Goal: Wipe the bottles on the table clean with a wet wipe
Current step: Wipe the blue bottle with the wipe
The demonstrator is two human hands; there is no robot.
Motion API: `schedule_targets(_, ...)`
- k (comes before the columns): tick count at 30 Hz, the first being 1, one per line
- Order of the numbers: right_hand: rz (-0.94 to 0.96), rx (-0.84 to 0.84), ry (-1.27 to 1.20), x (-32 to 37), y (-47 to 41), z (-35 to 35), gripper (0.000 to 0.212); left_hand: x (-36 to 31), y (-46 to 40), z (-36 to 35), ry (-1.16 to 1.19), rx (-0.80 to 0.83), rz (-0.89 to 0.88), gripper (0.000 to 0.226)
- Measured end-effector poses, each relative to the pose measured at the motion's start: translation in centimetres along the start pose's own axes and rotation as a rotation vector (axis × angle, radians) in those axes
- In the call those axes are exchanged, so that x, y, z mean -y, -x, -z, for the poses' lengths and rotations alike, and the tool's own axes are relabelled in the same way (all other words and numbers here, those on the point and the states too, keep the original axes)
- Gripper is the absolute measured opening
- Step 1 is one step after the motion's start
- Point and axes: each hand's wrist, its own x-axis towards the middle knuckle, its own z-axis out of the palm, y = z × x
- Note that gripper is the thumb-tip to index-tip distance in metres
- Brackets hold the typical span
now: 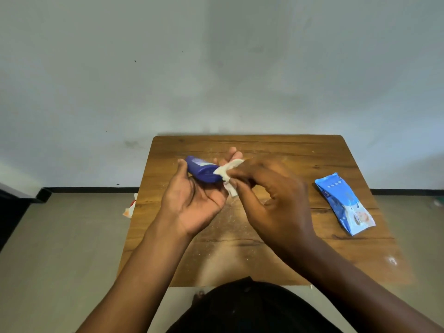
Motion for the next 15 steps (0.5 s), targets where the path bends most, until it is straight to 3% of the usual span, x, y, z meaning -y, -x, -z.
schedule_targets(2, 0.015, -0.074, 0.035, 0.3, -0.6, -0.6, 0.017, 0.7, 0.0, -0.2, -0.042, 0.019, 0.029, 0.092)
schedule_targets(8, 0.112, -0.114, 0.023, 2.4, -0.7, -2.0, 0.023, 1.5, -0.3, 0.3, -0.175, 0.097, 0.064, 0.077)
schedule_targets(15, 0.06, -0.13, 0.079, 0.7, -1.2, -0.1, 0.019, 1.0, 0.5, -0.9, -0.025, 0.126, -0.037, 0.085)
